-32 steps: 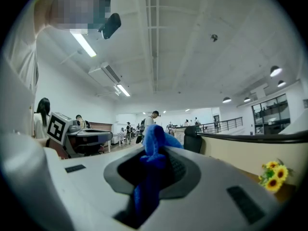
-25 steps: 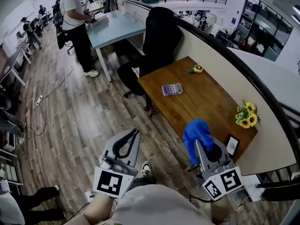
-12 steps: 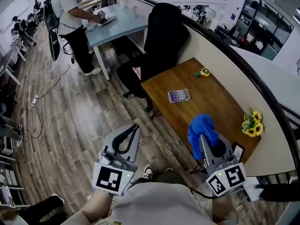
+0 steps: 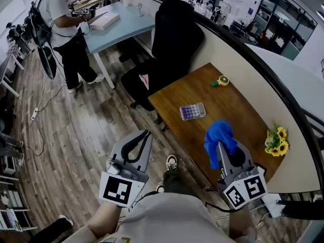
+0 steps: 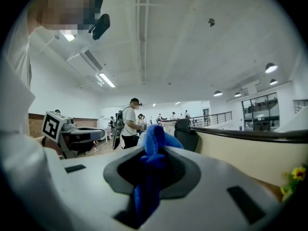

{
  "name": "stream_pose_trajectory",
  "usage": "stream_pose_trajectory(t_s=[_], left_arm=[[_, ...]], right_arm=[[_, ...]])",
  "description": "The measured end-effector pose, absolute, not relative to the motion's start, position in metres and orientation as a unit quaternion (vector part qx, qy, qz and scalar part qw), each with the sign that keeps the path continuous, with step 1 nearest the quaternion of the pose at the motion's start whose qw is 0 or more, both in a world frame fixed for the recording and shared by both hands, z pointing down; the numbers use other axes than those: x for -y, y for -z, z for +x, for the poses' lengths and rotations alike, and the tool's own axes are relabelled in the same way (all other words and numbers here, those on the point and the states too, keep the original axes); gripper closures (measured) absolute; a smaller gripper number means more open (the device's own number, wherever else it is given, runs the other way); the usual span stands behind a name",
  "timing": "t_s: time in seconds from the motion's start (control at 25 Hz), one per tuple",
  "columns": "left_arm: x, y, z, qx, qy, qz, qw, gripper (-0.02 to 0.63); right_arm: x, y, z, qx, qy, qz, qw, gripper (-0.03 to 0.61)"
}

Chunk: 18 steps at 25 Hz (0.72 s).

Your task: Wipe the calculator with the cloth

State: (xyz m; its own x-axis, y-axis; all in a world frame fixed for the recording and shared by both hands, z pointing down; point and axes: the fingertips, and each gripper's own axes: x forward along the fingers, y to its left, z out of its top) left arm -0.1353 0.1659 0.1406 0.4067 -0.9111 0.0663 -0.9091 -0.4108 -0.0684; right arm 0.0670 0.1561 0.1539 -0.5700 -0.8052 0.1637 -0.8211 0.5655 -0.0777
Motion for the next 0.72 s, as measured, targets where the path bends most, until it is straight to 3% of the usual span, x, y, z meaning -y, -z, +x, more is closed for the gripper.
stream_pose_trajectory(t_s=[0.72], left_arm=[[0.034,-0.157,-0.079,-0.503,0.098,-0.859,0.019,0.597]], right_arm=[[0.049,-0.177,0.111,0.881,-0.11,0.458,0.044,0.503]])
